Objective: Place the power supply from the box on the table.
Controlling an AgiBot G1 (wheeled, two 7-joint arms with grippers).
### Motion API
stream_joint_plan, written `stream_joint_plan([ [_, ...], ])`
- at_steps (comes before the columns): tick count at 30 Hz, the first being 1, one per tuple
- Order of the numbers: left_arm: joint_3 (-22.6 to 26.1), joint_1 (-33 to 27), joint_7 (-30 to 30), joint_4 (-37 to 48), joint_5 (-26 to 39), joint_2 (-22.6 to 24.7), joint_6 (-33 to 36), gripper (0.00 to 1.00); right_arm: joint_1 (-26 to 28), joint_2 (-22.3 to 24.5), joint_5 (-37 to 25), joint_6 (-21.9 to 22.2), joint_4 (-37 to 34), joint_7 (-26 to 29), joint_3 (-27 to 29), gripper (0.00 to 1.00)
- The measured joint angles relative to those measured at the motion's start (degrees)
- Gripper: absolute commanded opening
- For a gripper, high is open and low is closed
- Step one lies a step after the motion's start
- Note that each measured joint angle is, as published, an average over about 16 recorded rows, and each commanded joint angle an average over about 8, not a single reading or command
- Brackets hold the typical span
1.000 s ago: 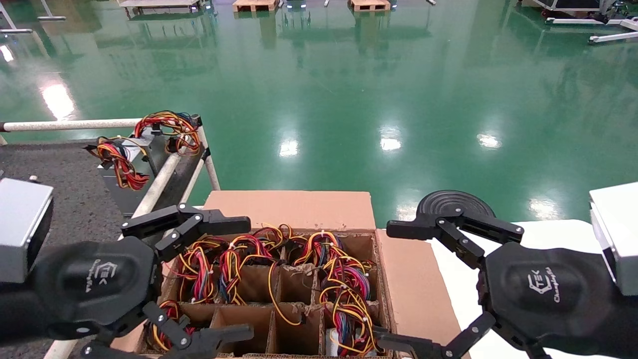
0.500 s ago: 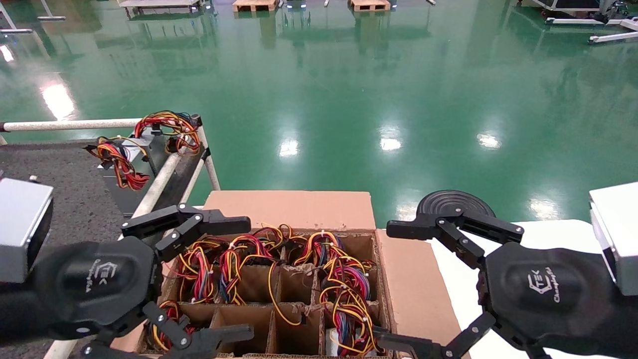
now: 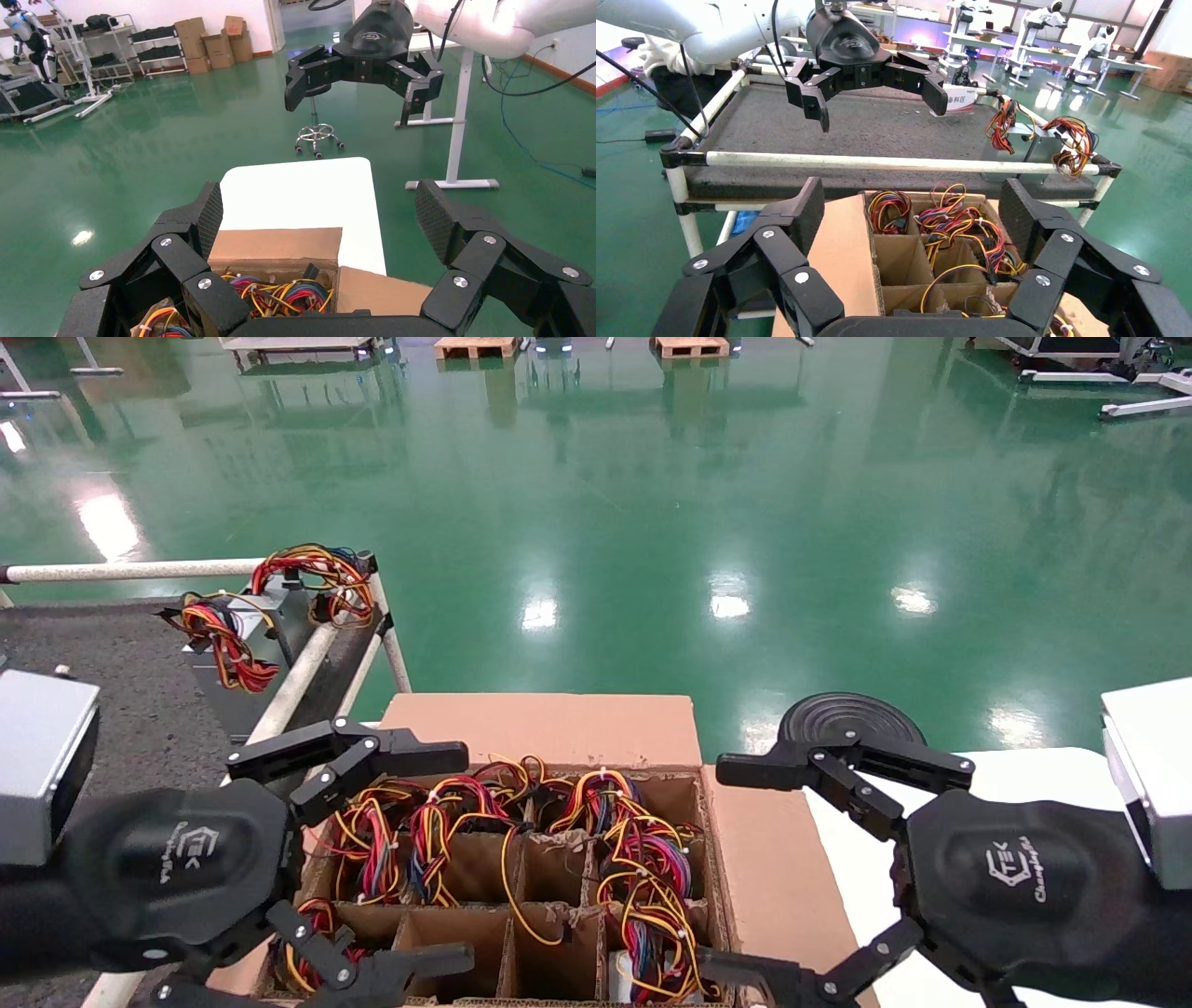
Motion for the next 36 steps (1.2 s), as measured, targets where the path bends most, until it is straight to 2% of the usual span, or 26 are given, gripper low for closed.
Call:
stream_joint_plan([
  [36,0.1,0.0,0.0,0.2,0.2,0.0,-0.1,1.00,0.0,0.0,0.0,0.0,0.0,0.0,0.0,0.00],
])
